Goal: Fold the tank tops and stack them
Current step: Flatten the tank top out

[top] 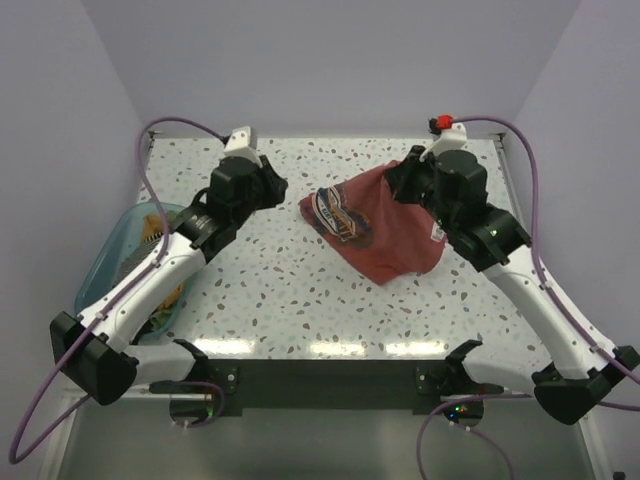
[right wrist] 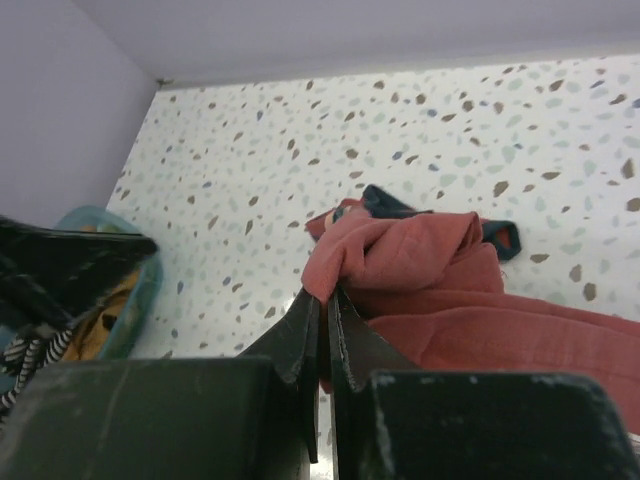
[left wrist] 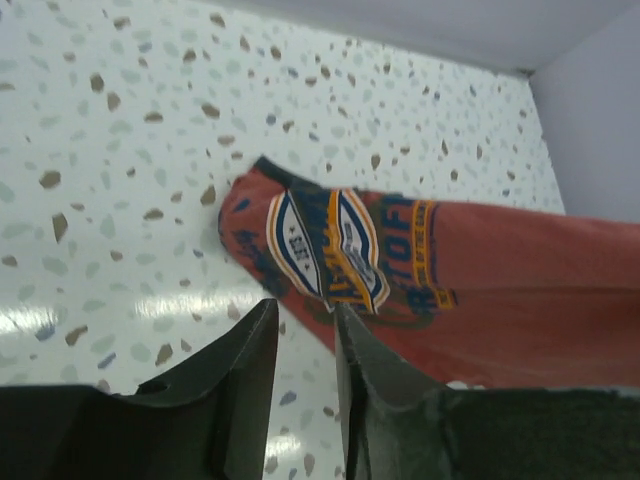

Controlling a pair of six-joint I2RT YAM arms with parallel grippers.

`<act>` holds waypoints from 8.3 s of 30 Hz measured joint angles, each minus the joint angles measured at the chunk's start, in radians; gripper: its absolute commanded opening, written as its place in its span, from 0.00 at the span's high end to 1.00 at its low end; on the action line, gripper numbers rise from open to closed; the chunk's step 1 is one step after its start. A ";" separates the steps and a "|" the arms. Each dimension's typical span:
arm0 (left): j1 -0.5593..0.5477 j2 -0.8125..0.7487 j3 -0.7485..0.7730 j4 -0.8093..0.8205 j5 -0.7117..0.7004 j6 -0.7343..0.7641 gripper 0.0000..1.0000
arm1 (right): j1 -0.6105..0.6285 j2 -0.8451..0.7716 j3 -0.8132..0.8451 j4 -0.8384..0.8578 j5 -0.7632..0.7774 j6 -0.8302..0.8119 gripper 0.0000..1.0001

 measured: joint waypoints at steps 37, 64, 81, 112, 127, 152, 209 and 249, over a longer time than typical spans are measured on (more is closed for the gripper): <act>-0.254 0.040 -0.433 -0.010 0.217 0.034 0.35 | 0.288 0.301 -0.500 0.105 0.100 0.186 0.30; -0.150 0.241 -0.450 0.033 0.152 0.024 1.00 | 0.252 -0.130 -0.718 0.006 0.192 0.323 1.00; 0.264 0.388 -0.227 0.259 0.282 -0.140 1.00 | -0.337 0.069 -0.374 0.084 -0.089 0.157 1.00; -0.093 0.273 -0.457 0.145 0.005 -0.316 0.46 | -0.046 -0.145 -0.807 0.037 -0.100 0.250 1.00; -0.093 0.361 -0.309 0.141 -0.090 -0.261 0.83 | -0.046 -0.142 -0.787 0.034 -0.077 0.240 1.00; 0.130 -0.133 0.251 -0.154 0.103 -0.075 1.00 | -0.277 -0.124 0.207 -0.238 -0.011 0.126 1.00; 0.411 -0.360 -1.068 0.477 0.439 -0.449 0.41 | -0.510 -0.261 -0.903 -0.105 -0.365 0.163 0.40; 0.179 -0.034 -0.527 -0.123 -0.011 -0.236 0.64 | -0.216 0.215 -0.767 0.183 -0.204 0.136 1.00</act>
